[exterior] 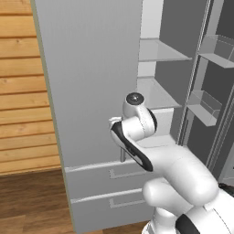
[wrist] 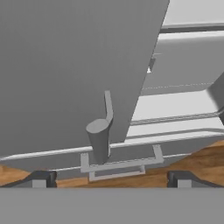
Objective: Take the strawberry from the fridge and place it on top of the pancake, located on the dining counter.
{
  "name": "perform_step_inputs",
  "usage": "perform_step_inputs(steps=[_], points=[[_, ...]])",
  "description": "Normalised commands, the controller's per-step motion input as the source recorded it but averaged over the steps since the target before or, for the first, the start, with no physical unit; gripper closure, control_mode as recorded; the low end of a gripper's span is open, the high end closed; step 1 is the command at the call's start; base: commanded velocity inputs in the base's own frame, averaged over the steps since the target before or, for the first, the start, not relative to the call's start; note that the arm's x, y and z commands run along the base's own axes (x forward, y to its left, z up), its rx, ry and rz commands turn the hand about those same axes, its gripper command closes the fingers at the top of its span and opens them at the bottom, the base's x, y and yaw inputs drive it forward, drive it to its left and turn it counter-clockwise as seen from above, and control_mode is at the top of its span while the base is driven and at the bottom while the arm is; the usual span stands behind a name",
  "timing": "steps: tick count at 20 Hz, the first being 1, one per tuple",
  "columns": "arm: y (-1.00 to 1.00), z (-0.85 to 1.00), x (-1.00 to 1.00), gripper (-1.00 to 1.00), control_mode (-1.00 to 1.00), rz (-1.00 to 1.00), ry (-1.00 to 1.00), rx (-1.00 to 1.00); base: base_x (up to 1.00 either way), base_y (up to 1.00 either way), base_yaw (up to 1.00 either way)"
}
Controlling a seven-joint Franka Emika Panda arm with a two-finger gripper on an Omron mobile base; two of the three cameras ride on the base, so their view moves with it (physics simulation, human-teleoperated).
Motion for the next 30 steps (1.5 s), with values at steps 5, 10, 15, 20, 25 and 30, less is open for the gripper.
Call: perform_step_inputs(steps=[5, 10, 15, 20, 25, 30], points=[[0.0, -0.41, 0.33, -1.0, -1.0, 0.0, 0.0, 0.0, 0.0, 0.0, 0.0], [0.0, -0.28, 0.23, -1.0, -1.0, 0.0, 0.0, 0.0, 0.0, 0.0, 0.0], [0.0, -0.07, 0.35, -1.0, -1.0, 0.0, 0.0, 0.0, 0.0, 0.0, 0.0], [0.0, -0.04, 0.34, -1.0, -1.0, 0.0, 0.0, 0.0, 0.0, 0.0, 0.0], [0.0, -0.13, 0.34, -1.0, -1.0, 0.0, 0.0, 0.0, 0.0, 0.0, 0.0], [0.0, -0.3, 0.14, -1.0, -1.0, 0.0, 0.0, 0.0, 0.0, 0.0, 0.0]])
